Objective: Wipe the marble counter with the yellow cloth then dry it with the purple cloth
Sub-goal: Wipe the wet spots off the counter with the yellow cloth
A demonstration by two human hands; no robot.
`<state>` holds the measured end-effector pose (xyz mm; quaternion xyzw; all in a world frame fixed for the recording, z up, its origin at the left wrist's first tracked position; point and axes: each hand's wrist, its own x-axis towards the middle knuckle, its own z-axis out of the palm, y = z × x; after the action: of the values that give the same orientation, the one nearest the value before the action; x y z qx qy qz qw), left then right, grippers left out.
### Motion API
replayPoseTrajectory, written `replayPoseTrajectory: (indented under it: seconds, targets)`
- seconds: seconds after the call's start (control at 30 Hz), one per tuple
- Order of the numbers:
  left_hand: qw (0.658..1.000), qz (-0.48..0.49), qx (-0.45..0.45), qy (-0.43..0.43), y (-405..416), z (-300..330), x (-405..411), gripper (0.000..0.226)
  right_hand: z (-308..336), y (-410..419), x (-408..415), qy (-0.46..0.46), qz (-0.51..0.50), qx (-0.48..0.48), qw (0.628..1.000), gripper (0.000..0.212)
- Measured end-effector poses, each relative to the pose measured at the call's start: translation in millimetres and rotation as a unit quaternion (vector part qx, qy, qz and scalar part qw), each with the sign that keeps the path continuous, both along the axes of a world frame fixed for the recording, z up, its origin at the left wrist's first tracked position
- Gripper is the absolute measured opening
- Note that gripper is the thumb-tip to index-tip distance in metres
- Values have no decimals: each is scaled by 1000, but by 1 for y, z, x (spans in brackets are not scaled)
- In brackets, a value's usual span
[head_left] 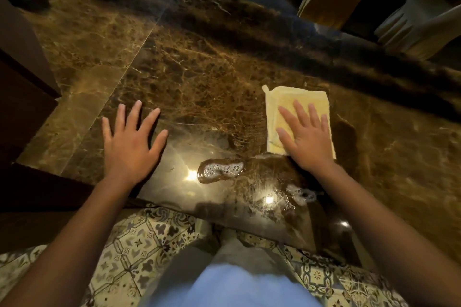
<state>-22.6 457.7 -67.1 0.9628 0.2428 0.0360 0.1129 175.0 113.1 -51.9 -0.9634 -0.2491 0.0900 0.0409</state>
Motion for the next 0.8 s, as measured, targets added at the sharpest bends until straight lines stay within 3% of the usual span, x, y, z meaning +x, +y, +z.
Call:
replayPoseTrajectory:
  seconds: [0.2, 0.37, 0.5, 0.63, 0.8]
  targets:
    - [1000, 26, 4, 6, -6, 0, 6, 66, -6, 47, 53, -4, -78, 21, 997, 68]
    - [1000, 30, 7, 4, -6, 1, 4, 65, -3, 99, 27, 21, 52, 33, 998, 65]
    - [999, 31, 13, 3, -4, -2, 4, 66, -4, 41, -26, 10, 173, 38, 984, 64]
    - [999, 36, 17, -9, -4, -4, 4, 65, -3, -15, -4, 3, 120, 2, 993, 65]
    - [999, 37, 20, -25, -3, -5, 5, 63, -3, 31, 40, 2, 47, 23, 999, 65]
